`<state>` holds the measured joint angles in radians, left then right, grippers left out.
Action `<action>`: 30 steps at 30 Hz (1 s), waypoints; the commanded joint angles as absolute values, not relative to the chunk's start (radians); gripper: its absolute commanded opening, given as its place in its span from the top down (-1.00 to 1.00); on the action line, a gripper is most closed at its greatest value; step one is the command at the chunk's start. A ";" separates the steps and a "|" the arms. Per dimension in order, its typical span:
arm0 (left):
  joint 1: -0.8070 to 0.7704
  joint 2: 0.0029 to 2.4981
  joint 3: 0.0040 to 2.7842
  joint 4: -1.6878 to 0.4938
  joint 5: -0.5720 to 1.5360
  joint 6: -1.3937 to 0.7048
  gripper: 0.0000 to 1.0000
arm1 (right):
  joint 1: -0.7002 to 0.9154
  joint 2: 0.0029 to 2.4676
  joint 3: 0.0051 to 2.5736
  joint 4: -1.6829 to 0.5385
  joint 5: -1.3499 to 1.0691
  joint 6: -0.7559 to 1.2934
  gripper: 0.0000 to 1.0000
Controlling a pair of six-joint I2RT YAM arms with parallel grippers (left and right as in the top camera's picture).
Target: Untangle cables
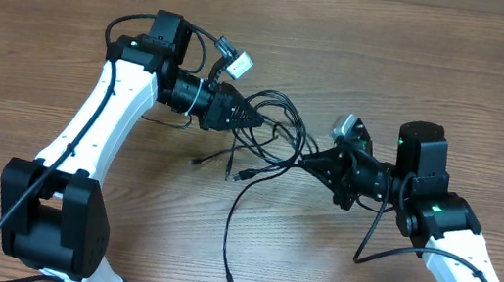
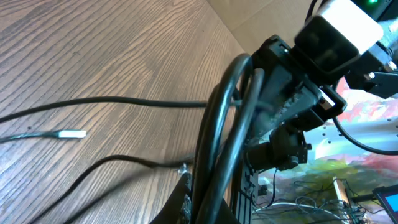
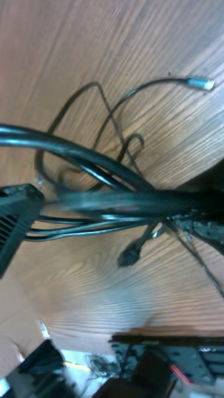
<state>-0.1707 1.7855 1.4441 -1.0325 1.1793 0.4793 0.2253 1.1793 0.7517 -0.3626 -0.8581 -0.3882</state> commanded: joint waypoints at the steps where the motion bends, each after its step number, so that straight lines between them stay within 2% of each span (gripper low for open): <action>1: -0.173 1.795 1.443 -1.026 1.214 0.501 0.92 | 0.232 1.179 0.771 -0.360 -0.871 -0.393 0.92; 9: -0.173 1.795 1.443 -1.023 1.194 0.501 0.92 | 0.232 1.179 0.771 -0.329 -0.948 -0.389 0.92; 10: -0.173 1.795 1.443 -1.024 1.194 0.501 0.92 | 0.232 1.179 0.771 -0.326 -0.948 -0.386 0.85; 12: -0.173 1.795 1.443 -1.023 1.194 0.501 0.92 | 0.232 1.179 0.771 -0.323 -0.948 -0.386 0.36; 13: -0.173 1.795 1.443 -1.023 1.194 0.501 0.93 | 0.232 1.179 0.771 -0.323 -0.948 -0.386 -0.36; 14: -0.173 1.795 1.443 -1.024 1.193 0.501 0.91 | 0.232 1.179 0.771 -0.322 -0.948 -0.386 -1.00; 26: -0.178 1.795 1.443 -1.024 1.189 0.490 0.92 | 0.232 1.179 0.771 -0.310 -0.933 -0.364 -1.00; 28: -0.183 1.795 1.443 -1.024 1.206 0.490 0.91 | 0.232 1.179 0.771 -0.306 -0.910 -0.364 -0.88; 30: -0.191 1.795 1.443 -1.023 1.217 0.490 0.91 | 0.232 1.179 0.771 -0.300 -0.879 -0.363 -0.50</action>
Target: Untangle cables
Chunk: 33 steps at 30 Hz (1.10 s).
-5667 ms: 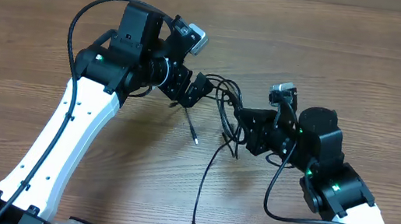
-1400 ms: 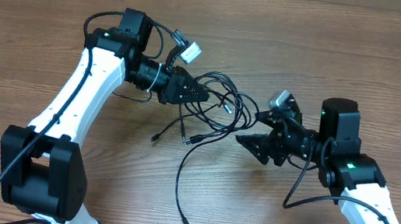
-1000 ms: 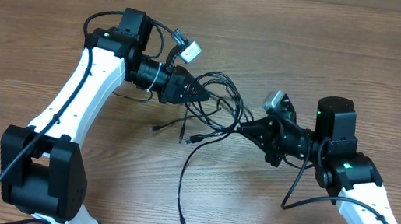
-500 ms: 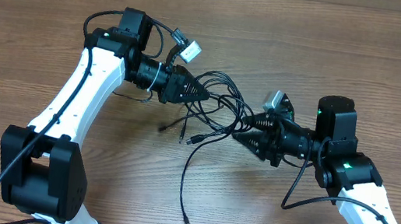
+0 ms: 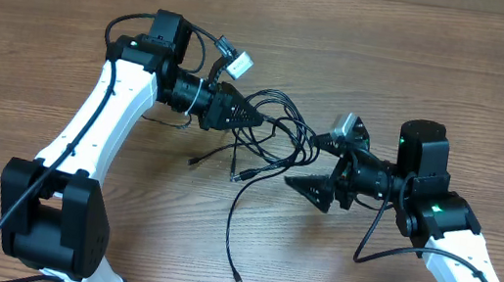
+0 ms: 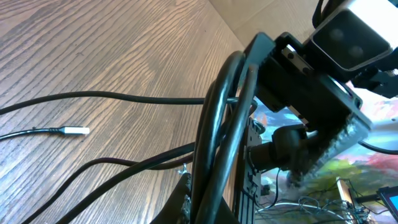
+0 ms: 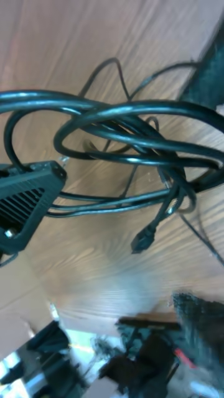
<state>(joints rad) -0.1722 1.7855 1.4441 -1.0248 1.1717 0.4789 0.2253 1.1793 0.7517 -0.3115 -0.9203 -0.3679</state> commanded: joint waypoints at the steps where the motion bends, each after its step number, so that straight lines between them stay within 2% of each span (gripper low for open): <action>1: -0.195 1.795 1.443 -1.023 1.217 0.490 0.91 | 0.232 1.179 0.771 -0.299 -0.871 -0.363 -0.34; 3: -0.202 1.795 1.443 -1.023 1.217 0.490 0.91 | 0.232 1.179 0.771 -0.299 -0.864 -0.363 -0.11; 4: -0.204 1.795 1.443 -1.023 1.217 0.490 0.91 | 0.232 1.179 0.771 -0.299 -0.865 -0.363 -0.05; 8: -0.210 1.795 1.443 -1.023 1.252 0.491 0.91 | 0.232 1.179 0.771 -0.299 -0.848 -0.363 0.00; 13: -0.211 1.795 1.443 -1.024 1.258 0.490 0.91 | 0.232 1.179 0.771 -0.299 -0.827 -0.363 0.16; 16: -0.211 1.795 1.443 -1.024 1.257 0.490 0.92 | 0.232 1.179 0.771 -0.300 -0.828 -0.363 0.92; 22: -0.211 1.795 1.443 -1.019 1.245 0.490 0.91 | 0.232 1.179 0.771 -0.296 -0.841 -0.324 0.92; 29: -0.210 1.795 1.443 -1.016 1.169 0.487 0.91 | 0.232 1.176 0.771 -0.238 -1.022 -0.237 0.92; 33: -0.210 1.795 1.443 -0.967 1.025 0.336 0.91 | 0.232 1.160 0.771 -0.189 -1.109 -0.175 0.92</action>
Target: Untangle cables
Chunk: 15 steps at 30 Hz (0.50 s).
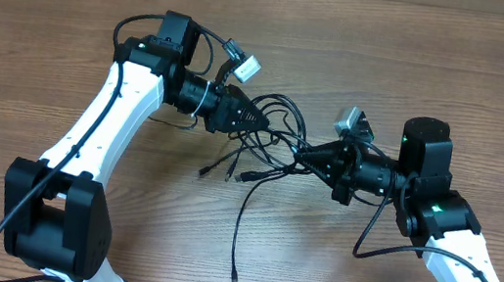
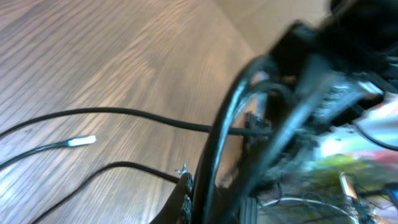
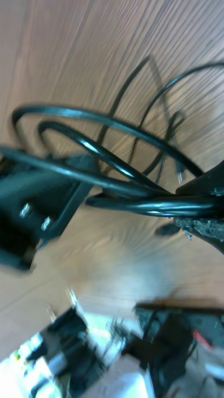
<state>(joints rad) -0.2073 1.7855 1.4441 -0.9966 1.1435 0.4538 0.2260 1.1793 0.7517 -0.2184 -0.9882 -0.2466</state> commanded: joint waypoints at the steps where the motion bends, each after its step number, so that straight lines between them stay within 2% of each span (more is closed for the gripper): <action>1: -0.210 1.795 1.443 -0.951 0.986 0.287 0.91 | 0.232 1.153 0.771 -0.183 -1.122 -0.171 0.92; 7: -0.210 1.795 1.443 -0.866 0.709 -0.036 0.92 | 0.232 1.086 0.771 -0.183 -1.128 -0.160 0.92; 15: -0.210 1.795 1.443 -0.875 0.567 -0.096 0.91 | 0.232 0.993 0.771 -0.120 -1.128 -0.116 0.92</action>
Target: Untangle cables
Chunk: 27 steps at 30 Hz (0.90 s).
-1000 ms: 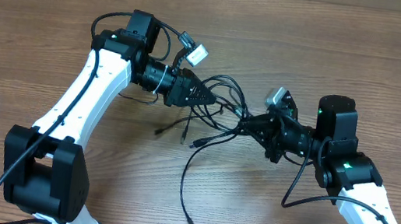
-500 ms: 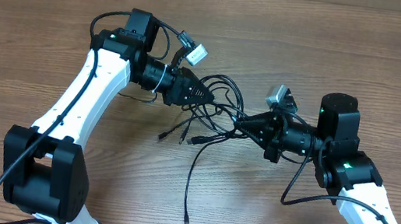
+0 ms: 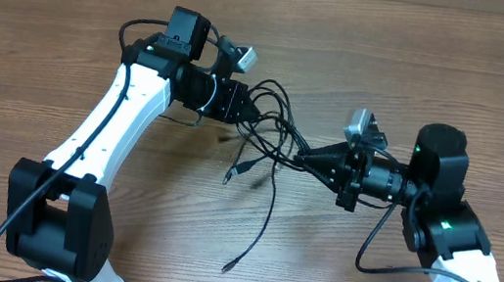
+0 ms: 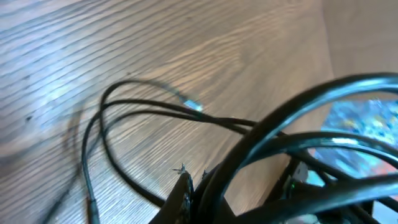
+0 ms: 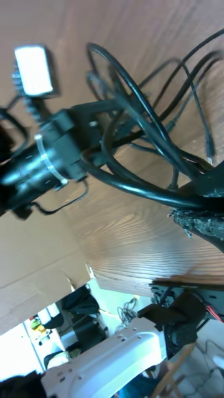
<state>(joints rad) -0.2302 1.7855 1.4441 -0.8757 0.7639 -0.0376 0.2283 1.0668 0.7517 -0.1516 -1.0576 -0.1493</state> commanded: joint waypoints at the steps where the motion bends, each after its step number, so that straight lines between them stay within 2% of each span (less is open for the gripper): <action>1: -0.210 1.795 1.443 -0.878 0.544 -0.107 0.91 | 0.232 0.978 0.771 -0.102 -1.127 -0.101 0.92; 5: -0.210 1.795 1.443 -0.894 0.461 -0.147 0.91 | 0.231 0.931 0.771 -0.036 -1.127 -0.062 0.92; 11: -0.208 1.795 1.443 -0.905 0.452 -0.147 0.91 | 0.228 0.870 0.771 0.057 -1.100 0.001 0.92; 20: -0.202 1.795 1.443 -0.919 0.450 -0.145 0.91 | 0.228 0.837 0.771 -0.014 -0.992 0.001 0.85; 27: -0.203 1.795 1.443 -0.927 0.669 0.049 0.91 | 0.228 0.874 0.771 -0.177 -0.845 -0.007 0.73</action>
